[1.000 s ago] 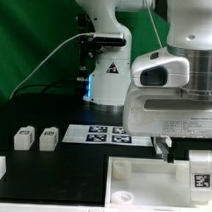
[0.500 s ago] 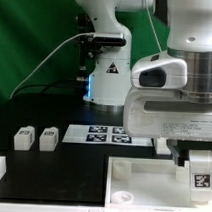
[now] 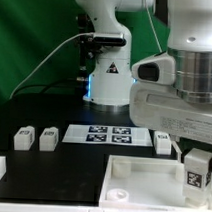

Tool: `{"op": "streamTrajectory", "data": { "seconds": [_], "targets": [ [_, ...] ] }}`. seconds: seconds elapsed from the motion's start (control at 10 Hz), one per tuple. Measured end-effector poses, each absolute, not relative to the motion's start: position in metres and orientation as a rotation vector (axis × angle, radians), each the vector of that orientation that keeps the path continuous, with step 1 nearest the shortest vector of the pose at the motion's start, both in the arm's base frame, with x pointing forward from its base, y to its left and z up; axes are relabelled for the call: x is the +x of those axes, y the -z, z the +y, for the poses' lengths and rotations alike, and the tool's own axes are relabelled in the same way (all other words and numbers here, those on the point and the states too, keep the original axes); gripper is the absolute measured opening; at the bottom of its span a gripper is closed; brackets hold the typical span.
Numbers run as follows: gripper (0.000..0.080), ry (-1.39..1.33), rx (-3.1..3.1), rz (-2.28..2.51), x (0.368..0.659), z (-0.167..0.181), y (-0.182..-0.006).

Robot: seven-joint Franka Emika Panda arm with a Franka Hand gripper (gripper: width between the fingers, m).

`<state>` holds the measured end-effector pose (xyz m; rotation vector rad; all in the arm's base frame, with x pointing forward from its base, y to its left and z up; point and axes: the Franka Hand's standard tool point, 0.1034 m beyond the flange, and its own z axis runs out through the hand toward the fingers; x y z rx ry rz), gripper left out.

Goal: Assemble one leg

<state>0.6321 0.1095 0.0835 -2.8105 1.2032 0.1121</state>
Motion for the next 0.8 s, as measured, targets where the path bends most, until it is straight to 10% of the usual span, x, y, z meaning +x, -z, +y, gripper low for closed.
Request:
{"op": "streamTrajectory", "data": {
  "seconds": [0.8],
  "targets": [
    [0.035,0.035,-2.448,1.75,0.6269,0.1175,-0.0828]
  ]
}}
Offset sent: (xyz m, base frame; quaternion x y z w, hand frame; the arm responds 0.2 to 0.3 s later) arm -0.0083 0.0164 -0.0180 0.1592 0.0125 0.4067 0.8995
